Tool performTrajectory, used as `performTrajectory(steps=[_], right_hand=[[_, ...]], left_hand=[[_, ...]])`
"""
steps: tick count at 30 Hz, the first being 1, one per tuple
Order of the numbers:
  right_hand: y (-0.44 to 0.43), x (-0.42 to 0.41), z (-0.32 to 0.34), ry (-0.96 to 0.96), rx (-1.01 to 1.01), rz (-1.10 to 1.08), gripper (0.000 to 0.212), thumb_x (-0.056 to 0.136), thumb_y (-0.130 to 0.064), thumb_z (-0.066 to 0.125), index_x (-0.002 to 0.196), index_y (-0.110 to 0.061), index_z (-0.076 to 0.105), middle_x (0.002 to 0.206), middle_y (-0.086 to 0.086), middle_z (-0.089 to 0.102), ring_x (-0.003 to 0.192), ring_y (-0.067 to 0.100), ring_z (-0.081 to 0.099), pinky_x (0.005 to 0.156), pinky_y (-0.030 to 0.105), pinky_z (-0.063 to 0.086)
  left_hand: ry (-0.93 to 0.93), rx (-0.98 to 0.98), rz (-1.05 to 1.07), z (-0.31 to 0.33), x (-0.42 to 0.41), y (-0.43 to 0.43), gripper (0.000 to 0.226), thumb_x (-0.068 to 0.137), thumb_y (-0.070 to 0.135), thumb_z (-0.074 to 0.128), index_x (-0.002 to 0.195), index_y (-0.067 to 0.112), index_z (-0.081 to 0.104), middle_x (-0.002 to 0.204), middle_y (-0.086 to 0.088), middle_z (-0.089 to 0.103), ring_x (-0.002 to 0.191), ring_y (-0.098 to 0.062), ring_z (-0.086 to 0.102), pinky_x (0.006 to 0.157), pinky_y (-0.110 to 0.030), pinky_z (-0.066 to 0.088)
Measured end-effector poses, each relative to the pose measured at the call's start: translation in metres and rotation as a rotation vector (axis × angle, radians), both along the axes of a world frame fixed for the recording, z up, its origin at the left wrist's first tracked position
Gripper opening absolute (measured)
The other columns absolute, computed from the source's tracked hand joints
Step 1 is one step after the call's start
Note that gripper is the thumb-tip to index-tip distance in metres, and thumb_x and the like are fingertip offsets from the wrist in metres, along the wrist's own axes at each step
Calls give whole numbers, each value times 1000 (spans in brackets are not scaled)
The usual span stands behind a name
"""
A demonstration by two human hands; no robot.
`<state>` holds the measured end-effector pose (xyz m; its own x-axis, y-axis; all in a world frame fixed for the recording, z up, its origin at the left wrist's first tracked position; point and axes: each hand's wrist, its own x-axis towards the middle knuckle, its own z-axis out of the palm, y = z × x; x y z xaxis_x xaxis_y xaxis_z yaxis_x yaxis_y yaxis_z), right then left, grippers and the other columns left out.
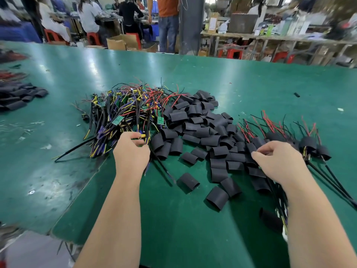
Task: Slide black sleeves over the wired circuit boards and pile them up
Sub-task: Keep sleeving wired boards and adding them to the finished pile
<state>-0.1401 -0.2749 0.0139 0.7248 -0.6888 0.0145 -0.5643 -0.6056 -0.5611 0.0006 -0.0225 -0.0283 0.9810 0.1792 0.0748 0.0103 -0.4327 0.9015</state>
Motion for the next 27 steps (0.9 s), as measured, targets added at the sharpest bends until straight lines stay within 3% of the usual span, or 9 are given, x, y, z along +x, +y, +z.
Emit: performTrajectory(steps=[5, 7, 11, 13, 16, 18, 20, 23, 27], right_hand=[[7, 3, -3, -27, -66, 22, 28, 87, -21, 63, 94, 5, 66, 96, 26, 66, 95, 40, 61, 80, 41, 52], [5, 4, -4, -26, -65, 26, 25, 87, -22, 63, 93, 3, 68, 91, 23, 68, 92, 38, 62, 78, 41, 52], [1, 4, -8, -38, -17, 6, 13, 88, -24, 63, 94, -14, 68, 73, -6, 60, 78, 21, 55, 72, 28, 40], [0, 5, -10, -55, -21, 19, 11, 88, -23, 62, 93, -15, 67, 71, -11, 57, 76, 18, 53, 71, 27, 38], [1, 6, -11, -126, -40, 63, 8, 88, -22, 62, 90, -17, 67, 73, -15, 57, 70, 9, 53, 64, 25, 36], [7, 7, -8, -219, -49, 106, 5, 88, -22, 61, 86, -22, 66, 73, -16, 60, 69, -1, 52, 59, 20, 36], [15, 8, -5, -314, 2, 151, 10, 87, -20, 60, 82, -26, 66, 70, -10, 65, 66, 2, 58, 60, 17, 42], [35, 12, -3, -388, 430, 227, 15, 90, -11, 61, 84, -21, 70, 70, -2, 72, 55, 8, 62, 57, 23, 53], [58, 20, -7, -449, 1141, 330, 8, 89, -9, 62, 94, -7, 67, 85, 9, 72, 53, 10, 55, 50, 18, 42]], left_hand=[[-24, 242, -40, 0, 3, -9, 32, 81, 28, 75, 101, 9, 59, 87, -4, 65, 88, -20, 59, 71, -26, 38], [-17, 281, -48, 3, 5, -8, 31, 81, 21, 75, 103, 8, 59, 87, -6, 66, 87, -21, 58, 72, -26, 38], [85, 328, -43, 12, 9, -4, 29, 77, 17, 70, 102, 14, 54, 83, -2, 60, 74, -19, 52, 59, -25, 34], [174, 149, -71, 15, 10, -3, 29, 78, 12, 66, 104, 11, 52, 80, -10, 66, 65, -19, 60, 54, -24, 42], [247, -377, -178, 24, 6, -1, 29, 84, -5, 60, 110, 2, 52, 81, -18, 66, 61, -18, 70, 57, -24, 56], [204, -454, -319, 29, 1, -3, 24, 89, -8, 56, 110, 3, 55, 84, -13, 64, 64, -15, 71, 55, -19, 54], [115, -351, -473, 33, -4, -6, 24, 92, -8, 52, 109, 5, 63, 81, -6, 63, 67, -10, 70, 57, -16, 53], [-13, -132, -673, 38, -14, -13, 39, 93, -8, 49, 101, 24, 68, 78, 0, 63, 66, -7, 64, 60, -18, 50], [-59, -8, -911, 45, -25, -28, 38, 93, 1, 52, 96, 34, 70, 66, 9, 65, 59, -3, 54, 58, -17, 43]])
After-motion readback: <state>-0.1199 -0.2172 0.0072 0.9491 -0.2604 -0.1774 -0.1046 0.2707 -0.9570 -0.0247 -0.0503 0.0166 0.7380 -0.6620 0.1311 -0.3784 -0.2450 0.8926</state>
